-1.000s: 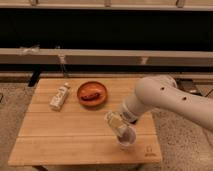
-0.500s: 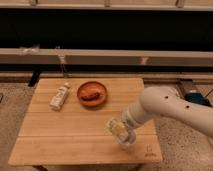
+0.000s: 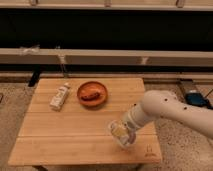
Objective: Place the white sponge in the ceramic cup
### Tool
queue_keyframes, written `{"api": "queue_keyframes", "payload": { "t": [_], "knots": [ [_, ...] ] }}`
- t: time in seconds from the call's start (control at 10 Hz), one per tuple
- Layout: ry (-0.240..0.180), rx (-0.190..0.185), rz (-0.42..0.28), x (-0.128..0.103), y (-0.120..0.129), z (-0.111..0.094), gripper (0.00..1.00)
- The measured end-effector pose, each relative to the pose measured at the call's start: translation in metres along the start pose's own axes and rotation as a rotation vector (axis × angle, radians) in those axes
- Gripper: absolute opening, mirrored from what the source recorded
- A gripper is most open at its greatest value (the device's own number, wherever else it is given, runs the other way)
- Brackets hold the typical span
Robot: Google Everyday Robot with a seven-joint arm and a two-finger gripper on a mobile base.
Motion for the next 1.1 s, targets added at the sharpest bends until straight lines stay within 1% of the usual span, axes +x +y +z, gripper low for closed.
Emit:
{"api": "queue_keyframes", "payload": {
  "t": [0.2,0.7,0.9,1.1],
  "knots": [
    [0.001,0.015,0.015,0.004,-0.007,-0.001,0.8],
    [-0.007,0.075,0.043,0.009,-0.03,-0.007,0.8],
    [-0.016,0.082,0.044,0.007,-0.032,-0.009,0.8],
    [-0.027,0.101,0.006,-0.003,-0.034,-0.019,0.8]
  ]
}}
